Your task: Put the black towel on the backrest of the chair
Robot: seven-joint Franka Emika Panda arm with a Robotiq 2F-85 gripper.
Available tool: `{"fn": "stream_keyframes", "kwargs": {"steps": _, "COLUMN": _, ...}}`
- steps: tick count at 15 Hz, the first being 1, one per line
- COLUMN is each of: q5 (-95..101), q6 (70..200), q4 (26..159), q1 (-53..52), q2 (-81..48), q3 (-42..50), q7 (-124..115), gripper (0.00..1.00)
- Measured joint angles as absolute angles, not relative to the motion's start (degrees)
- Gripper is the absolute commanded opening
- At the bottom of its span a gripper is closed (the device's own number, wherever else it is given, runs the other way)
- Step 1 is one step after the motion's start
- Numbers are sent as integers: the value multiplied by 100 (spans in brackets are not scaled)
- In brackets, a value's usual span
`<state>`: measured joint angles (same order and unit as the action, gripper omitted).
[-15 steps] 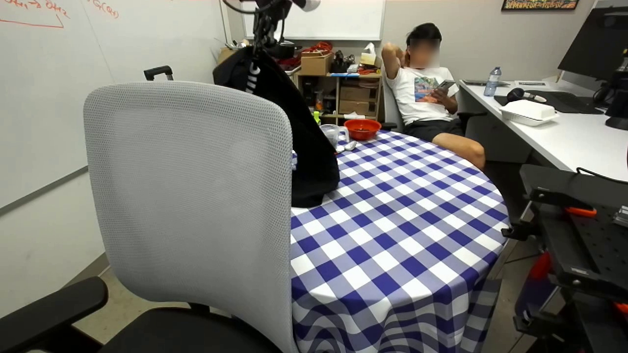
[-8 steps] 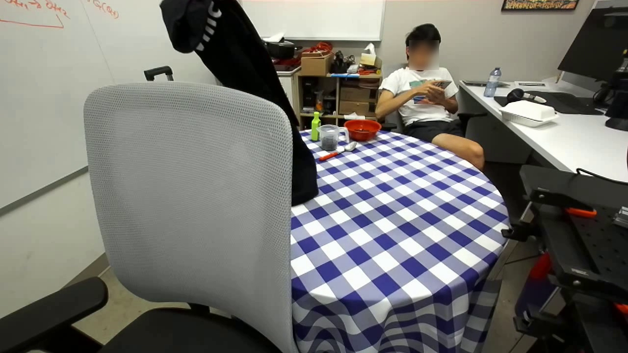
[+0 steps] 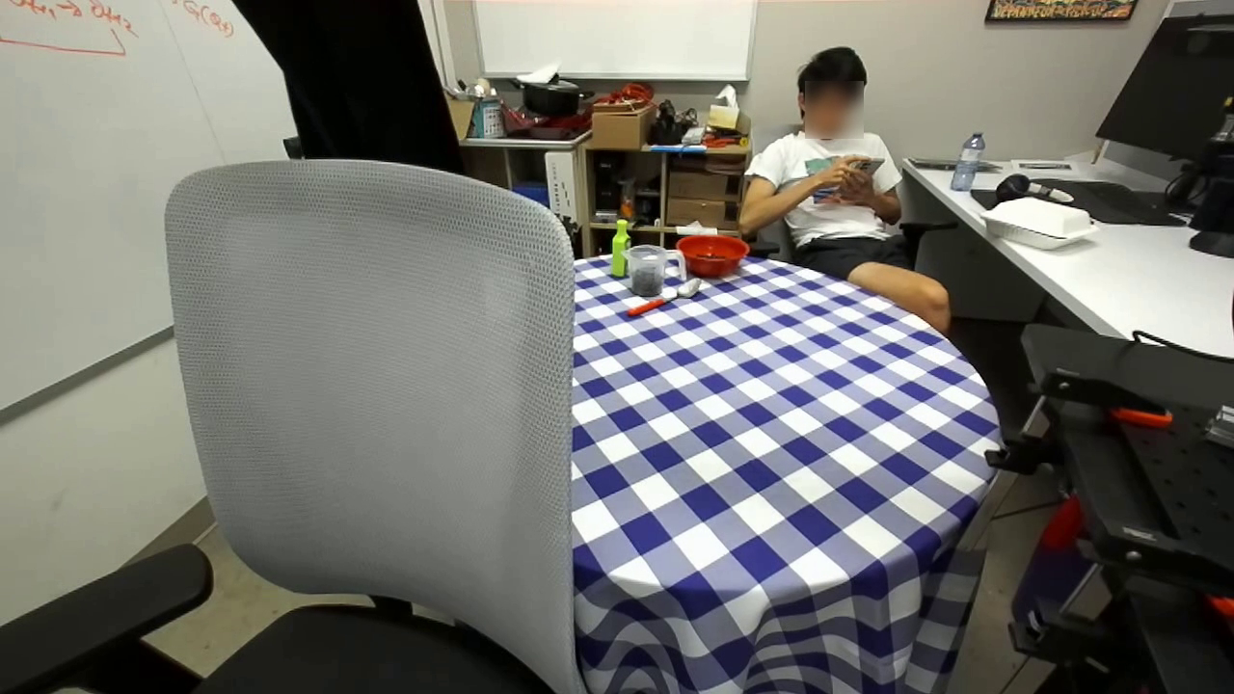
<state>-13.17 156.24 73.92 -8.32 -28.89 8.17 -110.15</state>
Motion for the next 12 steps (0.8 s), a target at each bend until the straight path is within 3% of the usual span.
{"fn": "stream_keyframes", "kwargs": {"steps": 11, "q5": 294, "q6": 15557, "q4": 8740, "q1": -2122, "q2": -2391, "q3": 560, "q7": -11185, "gripper": 4}}
{"fn": "stream_keyframes", "kwargs": {"steps": 12, "q5": 379, "q6": 15486, "q4": 8910, "q1": -2167, "q2": -2381, "q3": 504, "q7": -11174, "gripper": 9}}
